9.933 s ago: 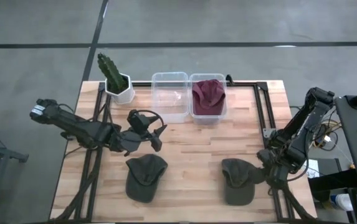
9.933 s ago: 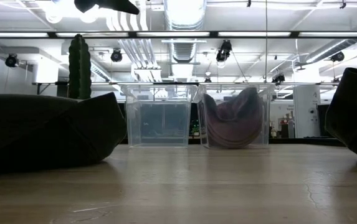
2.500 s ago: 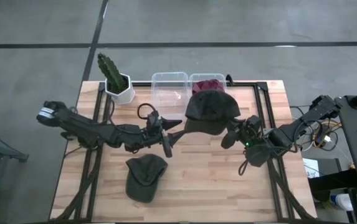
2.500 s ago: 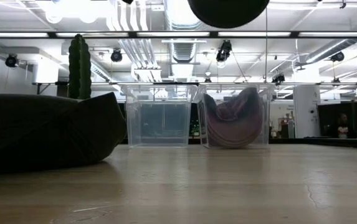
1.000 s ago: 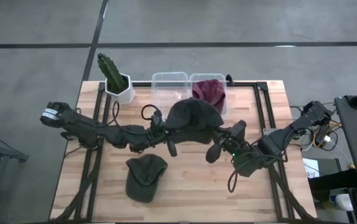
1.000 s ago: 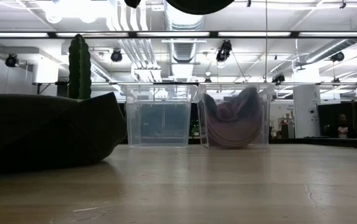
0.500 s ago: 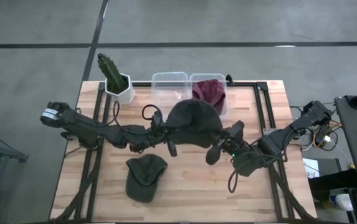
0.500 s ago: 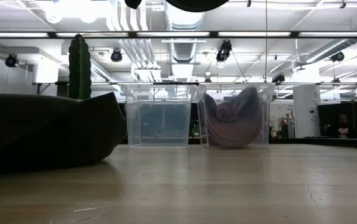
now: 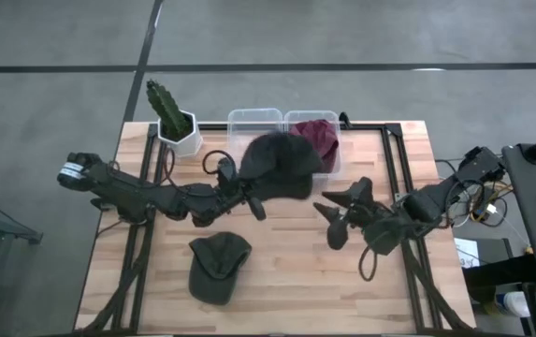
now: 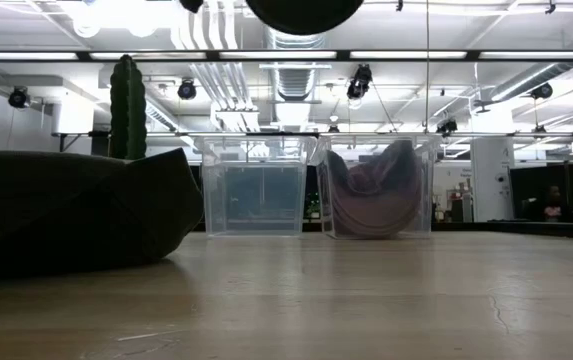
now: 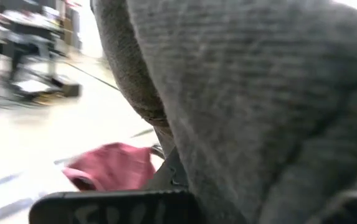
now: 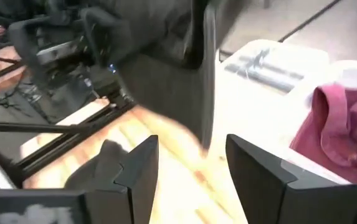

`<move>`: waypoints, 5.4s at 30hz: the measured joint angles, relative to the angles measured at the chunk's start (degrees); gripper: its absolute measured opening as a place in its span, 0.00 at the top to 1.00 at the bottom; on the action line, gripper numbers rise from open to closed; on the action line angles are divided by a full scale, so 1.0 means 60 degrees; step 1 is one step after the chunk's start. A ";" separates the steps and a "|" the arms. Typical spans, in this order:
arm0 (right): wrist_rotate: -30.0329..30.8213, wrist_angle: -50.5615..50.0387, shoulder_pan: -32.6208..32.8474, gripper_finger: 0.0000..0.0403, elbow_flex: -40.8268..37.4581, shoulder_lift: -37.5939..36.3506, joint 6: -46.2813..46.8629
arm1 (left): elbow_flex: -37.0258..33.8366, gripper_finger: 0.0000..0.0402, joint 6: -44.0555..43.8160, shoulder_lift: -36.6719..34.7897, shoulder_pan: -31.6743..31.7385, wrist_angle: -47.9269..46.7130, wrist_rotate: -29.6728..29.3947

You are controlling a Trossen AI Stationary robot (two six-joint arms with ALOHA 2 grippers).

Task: Pick & Place hat
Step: Put the right black cap into the left transparent bin, then put the black cap into the left transparent bin

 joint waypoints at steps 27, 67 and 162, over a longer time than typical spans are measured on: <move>-0.0265 -0.0774 0.0018 0.54 -0.0051 -0.0669 -0.0184 | 0.0000 0.97 -0.3128 -0.0298 0.4843 -0.4836 0.1906; 0.0259 -0.0745 -0.0062 0.54 -0.0075 -0.0647 0.0068 | 0.0000 0.97 -0.4704 0.1066 0.5935 -0.5797 0.3495; 0.0755 -0.0731 -0.0062 0.54 -0.0160 -0.0643 -0.0322 | 0.1818 0.50 -0.2920 0.0311 0.5665 -0.9750 0.5159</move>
